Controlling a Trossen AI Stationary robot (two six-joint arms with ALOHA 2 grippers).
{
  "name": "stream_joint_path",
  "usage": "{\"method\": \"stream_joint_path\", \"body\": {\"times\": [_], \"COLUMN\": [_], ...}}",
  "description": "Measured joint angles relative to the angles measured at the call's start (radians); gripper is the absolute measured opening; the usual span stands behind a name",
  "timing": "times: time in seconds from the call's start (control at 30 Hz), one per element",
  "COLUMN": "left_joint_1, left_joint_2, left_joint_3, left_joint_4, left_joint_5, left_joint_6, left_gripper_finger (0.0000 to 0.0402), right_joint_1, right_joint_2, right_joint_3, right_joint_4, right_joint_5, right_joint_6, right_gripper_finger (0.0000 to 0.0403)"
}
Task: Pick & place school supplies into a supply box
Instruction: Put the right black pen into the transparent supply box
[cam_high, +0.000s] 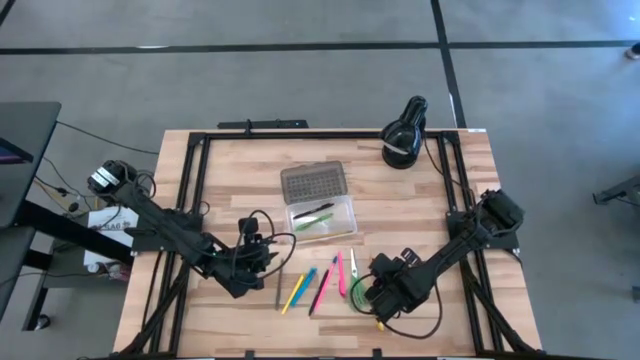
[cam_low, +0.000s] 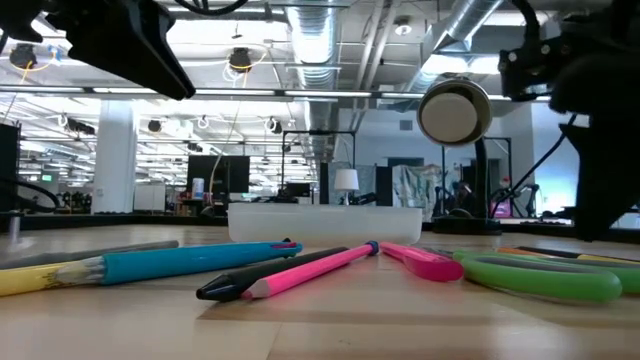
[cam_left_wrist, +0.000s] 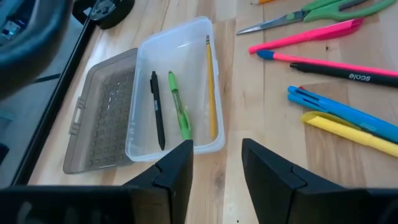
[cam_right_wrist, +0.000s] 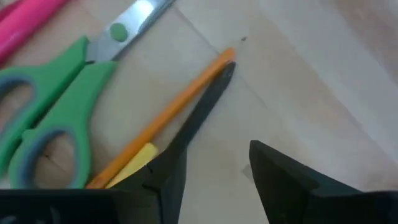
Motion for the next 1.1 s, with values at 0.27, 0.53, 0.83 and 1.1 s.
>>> {"method": "stream_joint_path", "body": {"times": [0.27,0.53,0.83,1.1], "left_joint_1": [0.000,0.000,0.000,0.000], "left_joint_2": [0.000,0.001,0.001,0.001], "left_joint_3": [0.000,0.000,0.000,0.000], "left_joint_4": [0.006,0.005,0.005,0.005], "left_joint_5": [0.000,0.000,0.000,0.000], "left_joint_6": [-0.003,-0.003,-0.003,-0.003], "left_gripper_finger": [0.0133,0.0133,0.0133,0.0133], "right_joint_1": [0.000,-0.002,-0.002,0.005], "right_joint_2": [-0.001,-0.002,0.019,0.050], "right_joint_3": [-0.030,-0.035,-0.036,-0.029], "right_joint_4": [0.061,0.085,0.100,0.092], "right_joint_5": [0.003,0.002,-0.038,-0.084], "right_joint_6": [-0.003,-0.020,-0.028,-0.029], "right_gripper_finger": [0.0162,0.0155,0.0148,0.0147]}}
